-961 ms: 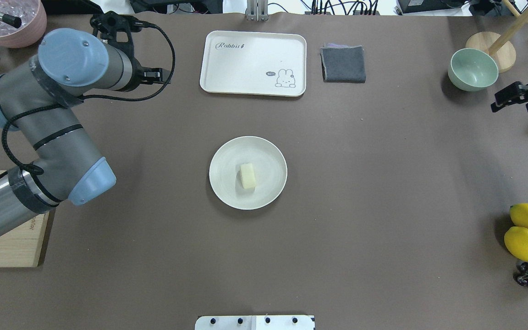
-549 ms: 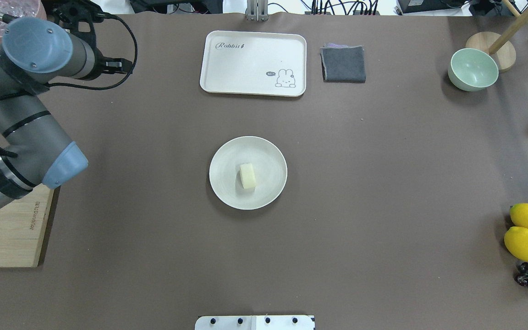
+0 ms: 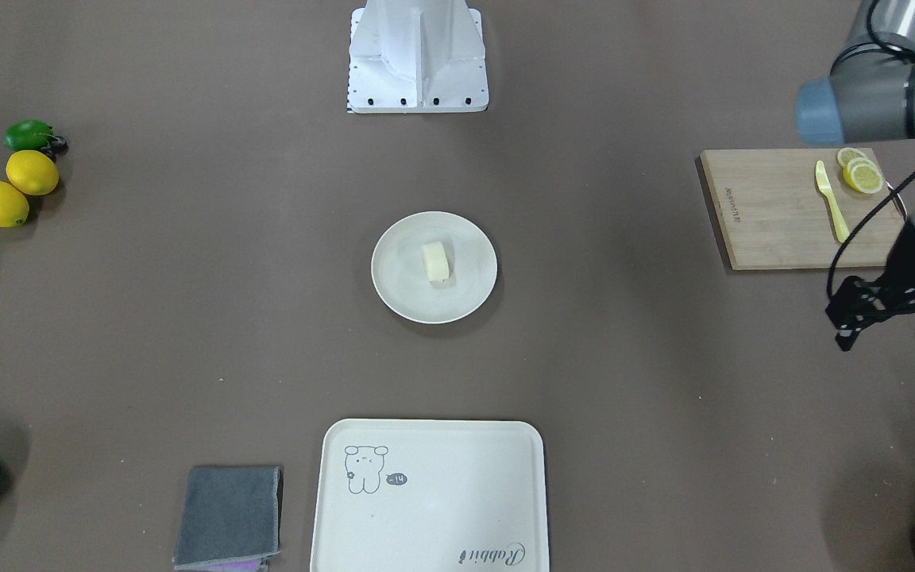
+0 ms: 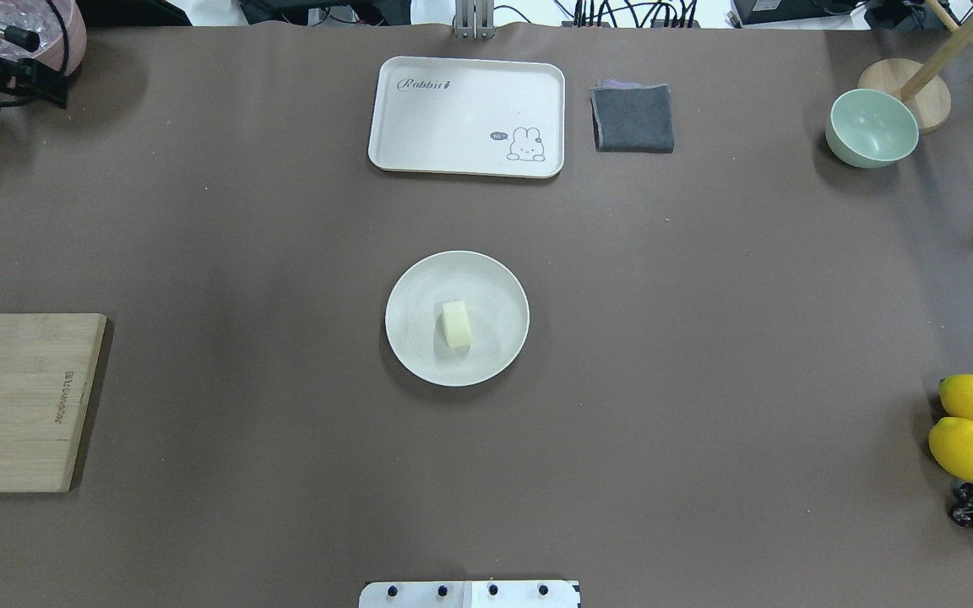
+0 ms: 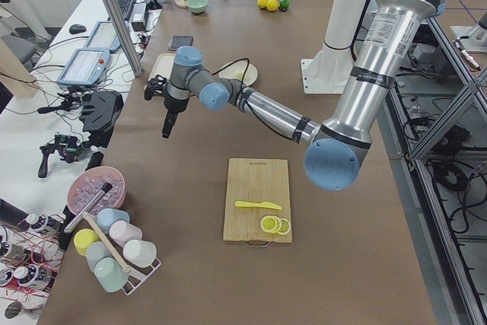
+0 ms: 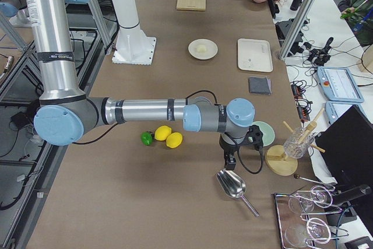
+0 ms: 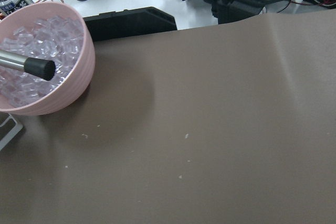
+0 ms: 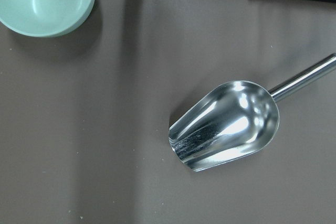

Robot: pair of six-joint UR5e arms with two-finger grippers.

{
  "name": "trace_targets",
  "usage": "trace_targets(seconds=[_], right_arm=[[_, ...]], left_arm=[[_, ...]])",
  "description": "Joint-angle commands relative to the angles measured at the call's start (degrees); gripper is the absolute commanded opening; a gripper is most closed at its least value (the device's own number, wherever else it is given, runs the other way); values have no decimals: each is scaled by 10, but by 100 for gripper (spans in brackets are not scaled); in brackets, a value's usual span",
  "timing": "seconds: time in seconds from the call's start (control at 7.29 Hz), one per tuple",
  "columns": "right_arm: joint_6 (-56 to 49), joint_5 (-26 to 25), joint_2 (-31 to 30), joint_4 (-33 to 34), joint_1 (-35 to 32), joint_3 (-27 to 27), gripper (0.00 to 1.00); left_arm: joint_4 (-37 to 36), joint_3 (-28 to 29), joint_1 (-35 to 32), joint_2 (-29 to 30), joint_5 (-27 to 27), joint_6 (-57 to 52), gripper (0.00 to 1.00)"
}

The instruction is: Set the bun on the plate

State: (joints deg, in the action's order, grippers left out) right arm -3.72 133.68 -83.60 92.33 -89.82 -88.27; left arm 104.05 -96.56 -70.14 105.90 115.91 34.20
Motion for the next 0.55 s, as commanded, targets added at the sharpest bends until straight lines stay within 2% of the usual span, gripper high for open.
trace_targets(seconds=[0.0,0.27,0.41], right_arm=[[3,3,-5,0,-1,-11,100],[7,4,-5,-2,1,-11,100],[7,6,-5,-2,1,-7,100]], left_arm=[[-15,-23,-129,-85,127,-152,98],[-75,-18,-238,-127,143,-313,98],[-95,-10,-262,-147,150,-328,98]])
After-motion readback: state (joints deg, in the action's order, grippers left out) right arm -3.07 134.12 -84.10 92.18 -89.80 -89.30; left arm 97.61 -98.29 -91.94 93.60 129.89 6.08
